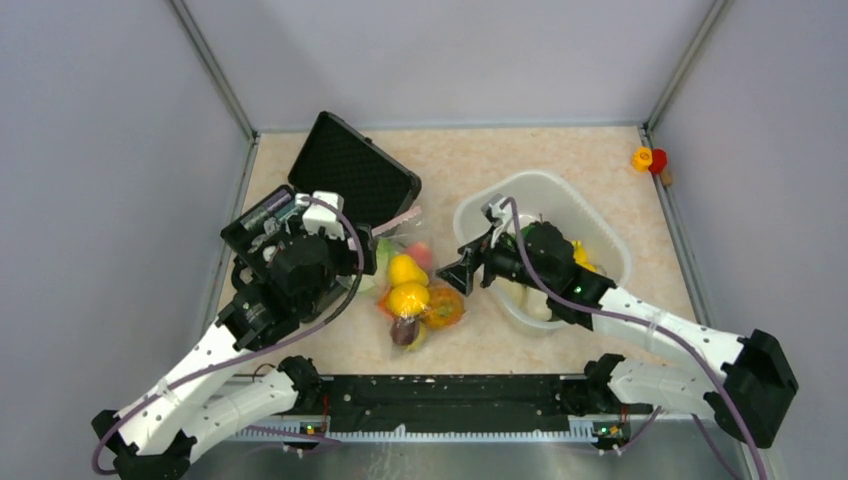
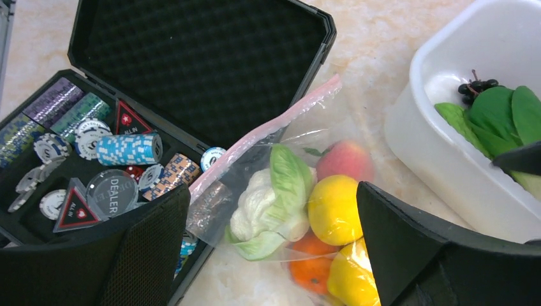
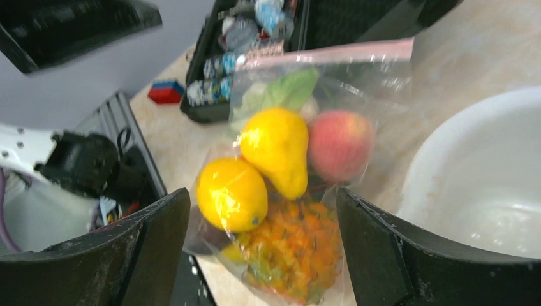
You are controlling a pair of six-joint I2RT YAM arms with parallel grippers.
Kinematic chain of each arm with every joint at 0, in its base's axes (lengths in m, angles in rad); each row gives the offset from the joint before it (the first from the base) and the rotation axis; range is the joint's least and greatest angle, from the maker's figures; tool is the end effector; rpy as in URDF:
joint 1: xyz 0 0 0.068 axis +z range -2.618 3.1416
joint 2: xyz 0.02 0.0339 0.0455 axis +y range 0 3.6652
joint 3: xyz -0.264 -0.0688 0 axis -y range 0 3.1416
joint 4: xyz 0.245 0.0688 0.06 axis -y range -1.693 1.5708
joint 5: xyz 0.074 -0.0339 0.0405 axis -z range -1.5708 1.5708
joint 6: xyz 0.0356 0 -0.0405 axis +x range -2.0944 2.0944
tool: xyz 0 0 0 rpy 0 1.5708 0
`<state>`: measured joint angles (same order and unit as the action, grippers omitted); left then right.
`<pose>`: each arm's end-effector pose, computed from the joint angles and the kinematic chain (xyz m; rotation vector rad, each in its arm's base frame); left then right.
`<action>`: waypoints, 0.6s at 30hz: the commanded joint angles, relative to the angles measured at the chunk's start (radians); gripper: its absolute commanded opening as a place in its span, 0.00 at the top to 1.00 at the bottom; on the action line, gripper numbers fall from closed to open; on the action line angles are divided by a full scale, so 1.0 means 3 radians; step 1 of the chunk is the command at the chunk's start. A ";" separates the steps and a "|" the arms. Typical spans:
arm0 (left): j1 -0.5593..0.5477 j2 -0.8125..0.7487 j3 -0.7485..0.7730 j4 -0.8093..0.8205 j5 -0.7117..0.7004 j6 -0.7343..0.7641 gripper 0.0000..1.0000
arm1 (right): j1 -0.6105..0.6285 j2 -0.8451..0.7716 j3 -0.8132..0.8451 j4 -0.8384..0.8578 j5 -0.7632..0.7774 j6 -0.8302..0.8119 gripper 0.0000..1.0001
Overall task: Place the food in the zip-top bag and seal the zipper
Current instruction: Move the bin to the center of the board.
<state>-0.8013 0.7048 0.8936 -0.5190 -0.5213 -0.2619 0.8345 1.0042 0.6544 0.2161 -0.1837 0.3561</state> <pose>0.1154 -0.0936 0.3555 0.1515 1.8566 -0.2419 0.1544 0.1800 0.2941 -0.5704 1.7236 1.0254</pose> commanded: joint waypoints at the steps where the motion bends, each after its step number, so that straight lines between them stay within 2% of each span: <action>1: 0.0134 -0.0043 0.0015 0.0252 0.0226 -0.0229 0.01 | -0.0014 0.0285 0.0266 -0.0533 -0.0660 -0.0163 0.18; 3: 0.0168 -0.0055 -0.0031 0.0279 0.0196 -0.0266 0.01 | -0.0011 0.0405 0.0268 -0.0514 -0.0780 -0.0173 0.17; 5: 0.0199 -0.0060 -0.0088 0.0258 0.0153 -0.0322 0.01 | -0.0015 0.0519 0.0312 -0.0644 -0.0512 -0.0167 0.17; 7: 0.0223 -0.0068 -0.0127 0.0200 0.0132 -0.0379 0.01 | -0.0015 0.0605 0.0385 -0.0892 0.0003 -0.0152 0.16; 10: 0.0265 -0.0068 -0.0192 0.0181 0.0092 -0.0412 0.01 | -0.0028 0.0731 0.0549 -0.1348 0.1152 0.0016 0.14; 13: 0.0360 -0.0032 -0.0243 0.0199 0.0075 -0.0451 0.01 | -0.0077 0.0745 0.0578 -0.1521 0.1688 0.0082 0.13; 15: 0.0419 0.0016 -0.0276 0.0215 0.0081 -0.0465 0.01 | -0.0082 0.0630 0.0479 -0.1404 0.1690 0.0025 0.13; 18: 0.0532 0.0134 -0.0257 0.0183 0.0146 -0.0488 0.01 | -0.0087 0.0355 0.0282 -0.1064 0.1258 -0.0130 0.13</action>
<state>-0.6773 0.7132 0.8192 -0.4923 -0.4862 -0.3843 0.8268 1.1980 0.8032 -0.0883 0.1474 0.3515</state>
